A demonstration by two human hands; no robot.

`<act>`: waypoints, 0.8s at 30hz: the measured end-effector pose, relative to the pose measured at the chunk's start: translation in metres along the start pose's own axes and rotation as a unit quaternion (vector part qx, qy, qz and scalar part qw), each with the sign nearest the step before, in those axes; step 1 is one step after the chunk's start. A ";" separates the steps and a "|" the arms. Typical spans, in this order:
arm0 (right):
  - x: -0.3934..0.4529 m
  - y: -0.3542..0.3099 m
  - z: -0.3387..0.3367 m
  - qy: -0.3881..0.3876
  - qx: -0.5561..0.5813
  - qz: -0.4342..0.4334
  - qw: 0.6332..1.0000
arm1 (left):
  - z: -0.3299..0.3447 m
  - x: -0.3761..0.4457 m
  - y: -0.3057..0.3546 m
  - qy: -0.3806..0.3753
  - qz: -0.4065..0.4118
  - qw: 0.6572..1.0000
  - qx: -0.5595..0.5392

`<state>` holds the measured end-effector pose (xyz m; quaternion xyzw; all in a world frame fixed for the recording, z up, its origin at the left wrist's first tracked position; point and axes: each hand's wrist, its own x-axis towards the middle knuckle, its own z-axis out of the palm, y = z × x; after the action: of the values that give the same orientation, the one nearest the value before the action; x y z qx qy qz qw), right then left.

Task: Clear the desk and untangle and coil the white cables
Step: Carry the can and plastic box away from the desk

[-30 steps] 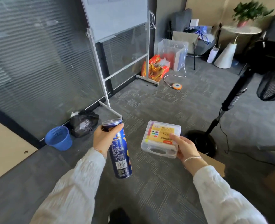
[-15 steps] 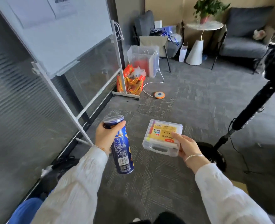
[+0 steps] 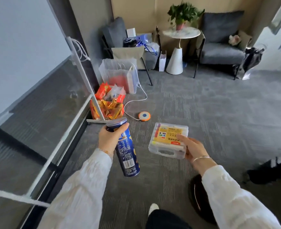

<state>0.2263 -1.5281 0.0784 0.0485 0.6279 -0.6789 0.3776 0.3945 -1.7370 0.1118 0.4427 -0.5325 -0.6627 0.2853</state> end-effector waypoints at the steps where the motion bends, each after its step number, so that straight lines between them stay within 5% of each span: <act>1: 0.023 -0.018 0.006 0.001 0.004 -0.004 1.000 | 0.014 0.026 0.010 -0.011 0.003 1.000 -0.003; 24: 0.577 -0.367 0.097 0.127 0.088 -0.049 0.987 | 0.391 0.637 0.199 -0.161 0.043 0.986 0.027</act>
<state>-0.3542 -1.9019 0.0859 0.1368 0.6103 -0.7372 0.2555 -0.2556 -2.1550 0.1384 0.3142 -0.6075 -0.6982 0.2117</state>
